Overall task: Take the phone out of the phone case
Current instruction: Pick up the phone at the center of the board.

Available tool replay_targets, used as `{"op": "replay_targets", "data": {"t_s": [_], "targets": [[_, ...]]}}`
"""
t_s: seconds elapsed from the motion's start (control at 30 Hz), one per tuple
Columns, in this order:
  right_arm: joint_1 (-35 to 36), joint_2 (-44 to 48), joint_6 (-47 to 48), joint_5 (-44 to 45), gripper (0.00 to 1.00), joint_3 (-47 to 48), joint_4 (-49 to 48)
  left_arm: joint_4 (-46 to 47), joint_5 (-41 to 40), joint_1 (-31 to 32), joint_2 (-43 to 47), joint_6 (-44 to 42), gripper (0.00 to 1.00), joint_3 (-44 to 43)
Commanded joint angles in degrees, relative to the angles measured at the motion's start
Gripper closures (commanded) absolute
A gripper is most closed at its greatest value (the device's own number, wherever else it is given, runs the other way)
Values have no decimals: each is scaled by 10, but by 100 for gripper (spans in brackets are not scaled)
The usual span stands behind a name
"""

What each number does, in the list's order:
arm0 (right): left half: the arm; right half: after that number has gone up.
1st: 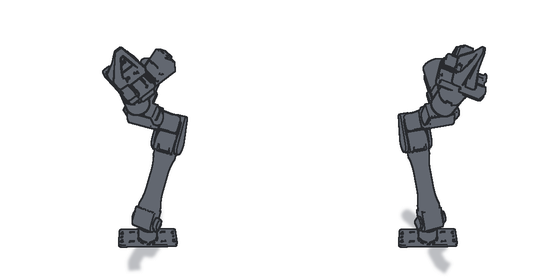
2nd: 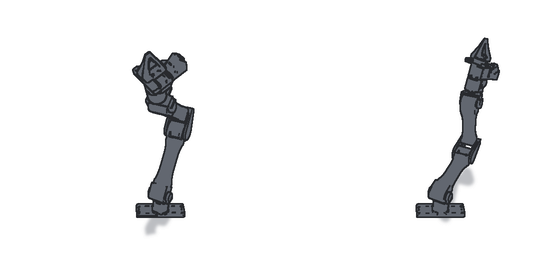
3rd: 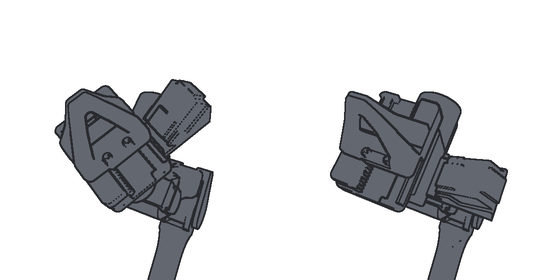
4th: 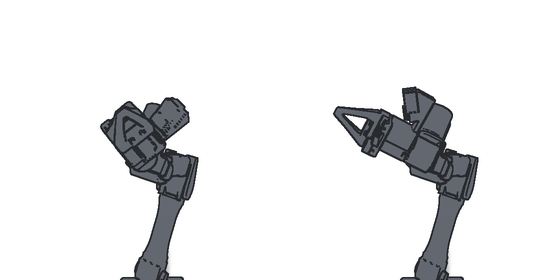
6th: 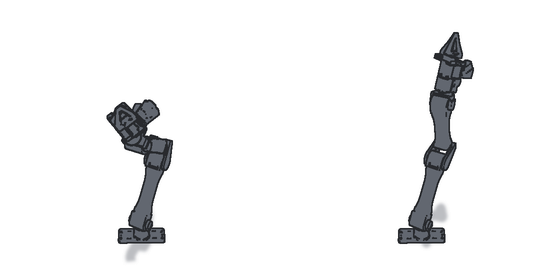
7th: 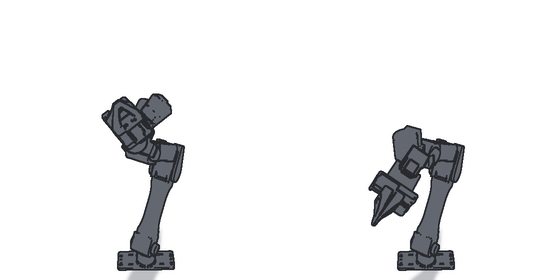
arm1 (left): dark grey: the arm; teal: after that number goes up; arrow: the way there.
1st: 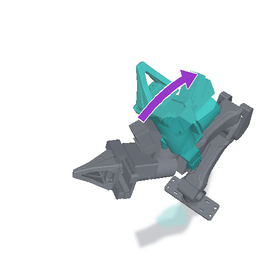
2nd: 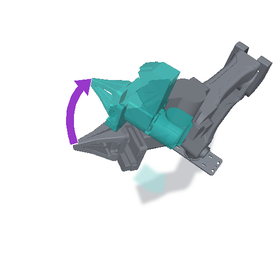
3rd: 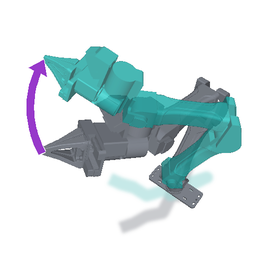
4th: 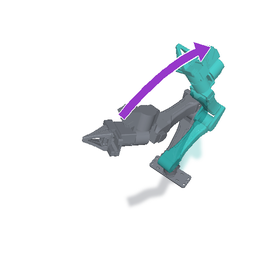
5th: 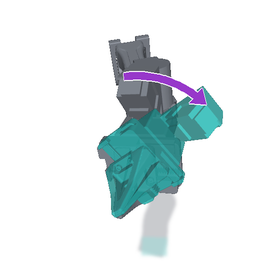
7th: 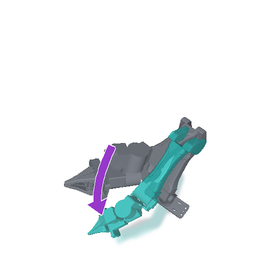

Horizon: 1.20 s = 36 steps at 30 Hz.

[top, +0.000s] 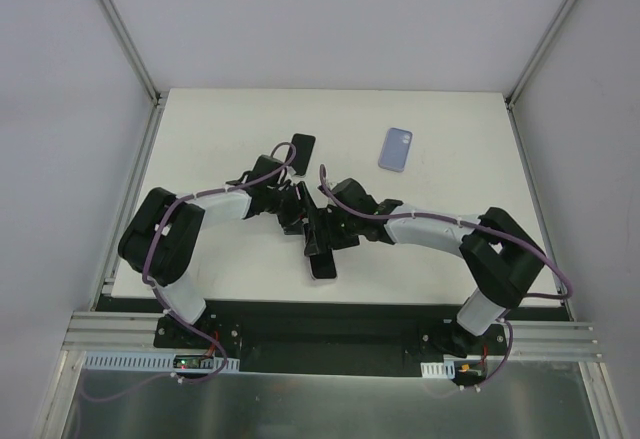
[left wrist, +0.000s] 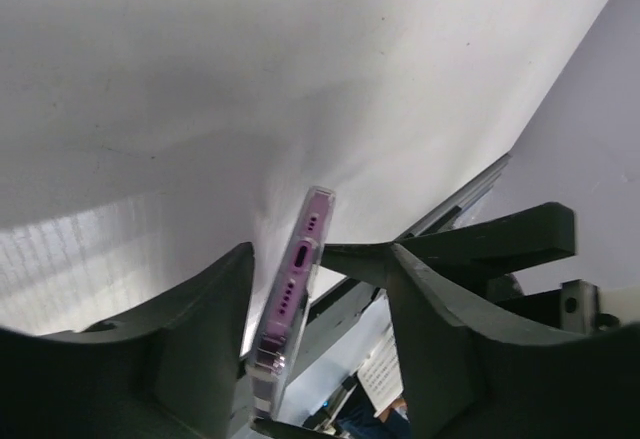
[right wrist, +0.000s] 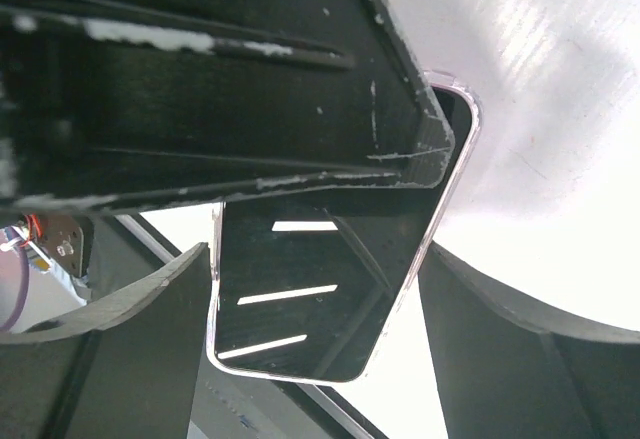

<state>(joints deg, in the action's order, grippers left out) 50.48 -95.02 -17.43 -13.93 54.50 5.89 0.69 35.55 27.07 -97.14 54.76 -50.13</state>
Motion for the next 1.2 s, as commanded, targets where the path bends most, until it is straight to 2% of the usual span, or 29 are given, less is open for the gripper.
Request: {"op": "replay_targets", "data": {"t_s": [0.0,0.27,0.3,0.4,0.43,0.6,0.63,0.67,0.73,0.77,0.8,0.87,0.9,0.97,1.17], "targets": [[-3,33,-8,-35,57,12,-45,30,18,4,7,11,49,22],[-16,19,-33,-45,57,25,-49,36,16,4,44,16,47,64],[-19,18,-36,-46,57,27,-50,37,16,4,48,17,49,66],[-22,12,-38,-54,56,32,-51,41,13,4,58,23,61,73],[-22,12,-39,-57,57,32,-52,44,13,4,58,24,69,74],[-22,9,-39,-65,57,35,-53,70,35,4,51,38,83,69],[-23,9,-38,-69,57,36,-53,75,39,4,51,40,88,68],[-22,10,-38,-70,57,36,-52,83,42,4,50,45,99,67],[-22,13,-36,-73,49,36,-51,84,44,4,52,47,100,64],[-24,16,-34,-74,37,36,-45,83,43,4,56,47,100,64],[-25,19,-32,-76,13,37,-41,83,41,2,61,47,100,66],[-33,33,-26,-80,3,37,-26,83,37,-1,72,49,100,70],[-36,40,-24,-84,0,29,-25,84,37,-3,77,50,100,71],[-50,67,-24,-101,4,19,-25,84,40,-11,87,49,100,75],[-70,161,-33,-119,4,-25,-4,83,49,-37,117,53,100,81]]}}
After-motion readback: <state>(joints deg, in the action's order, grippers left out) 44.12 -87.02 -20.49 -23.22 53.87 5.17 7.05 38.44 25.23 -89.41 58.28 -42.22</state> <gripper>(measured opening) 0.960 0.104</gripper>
